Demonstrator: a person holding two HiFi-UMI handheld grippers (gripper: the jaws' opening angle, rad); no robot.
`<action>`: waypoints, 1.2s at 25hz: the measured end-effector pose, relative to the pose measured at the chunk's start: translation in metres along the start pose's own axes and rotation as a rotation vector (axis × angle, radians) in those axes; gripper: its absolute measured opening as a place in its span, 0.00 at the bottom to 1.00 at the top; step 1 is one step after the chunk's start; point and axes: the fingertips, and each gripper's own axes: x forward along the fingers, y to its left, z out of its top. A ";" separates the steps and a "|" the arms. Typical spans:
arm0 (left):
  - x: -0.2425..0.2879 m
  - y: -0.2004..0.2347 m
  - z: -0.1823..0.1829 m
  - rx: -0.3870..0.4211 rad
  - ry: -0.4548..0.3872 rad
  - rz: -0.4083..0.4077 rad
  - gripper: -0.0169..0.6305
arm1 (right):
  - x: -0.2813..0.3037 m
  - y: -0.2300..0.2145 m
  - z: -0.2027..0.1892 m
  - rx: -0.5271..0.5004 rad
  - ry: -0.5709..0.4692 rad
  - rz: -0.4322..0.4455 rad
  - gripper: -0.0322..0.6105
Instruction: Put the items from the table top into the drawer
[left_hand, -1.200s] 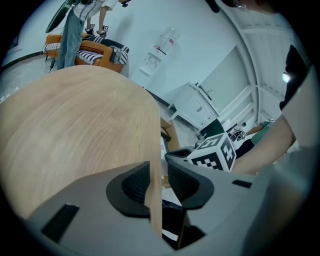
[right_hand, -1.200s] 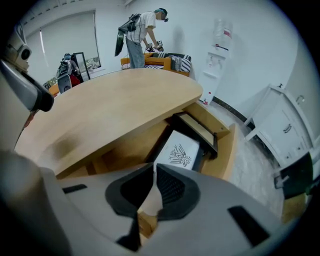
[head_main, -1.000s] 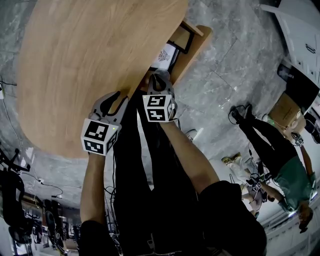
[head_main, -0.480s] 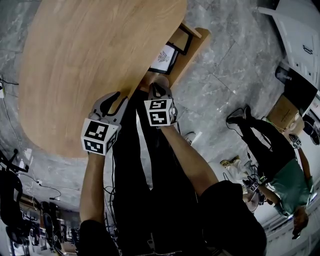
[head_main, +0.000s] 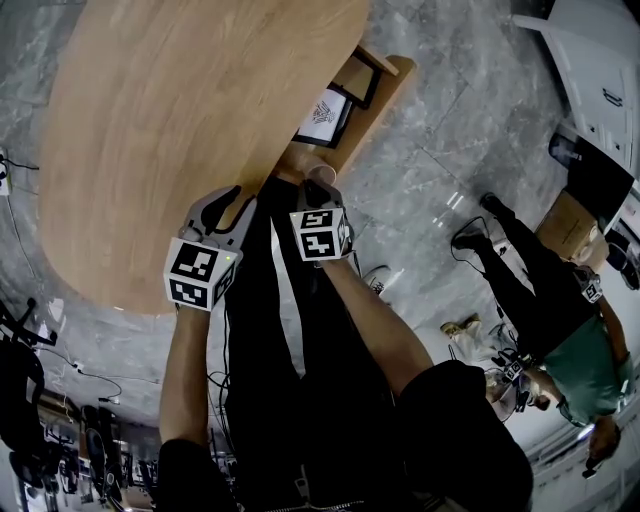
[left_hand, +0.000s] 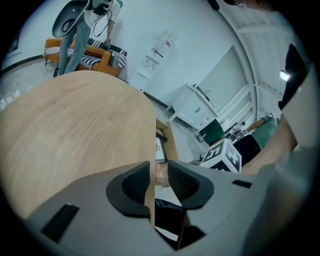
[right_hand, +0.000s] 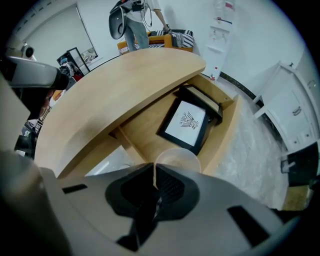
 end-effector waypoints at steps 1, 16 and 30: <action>-0.001 -0.001 0.001 0.004 -0.002 0.000 0.20 | 0.000 -0.001 -0.001 0.010 0.000 0.009 0.09; -0.005 -0.020 0.016 0.046 -0.019 0.006 0.20 | -0.030 -0.015 0.014 -0.049 -0.069 0.043 0.10; -0.068 -0.008 0.111 0.120 -0.194 0.237 0.20 | -0.163 0.011 0.159 -0.048 -0.447 0.188 0.06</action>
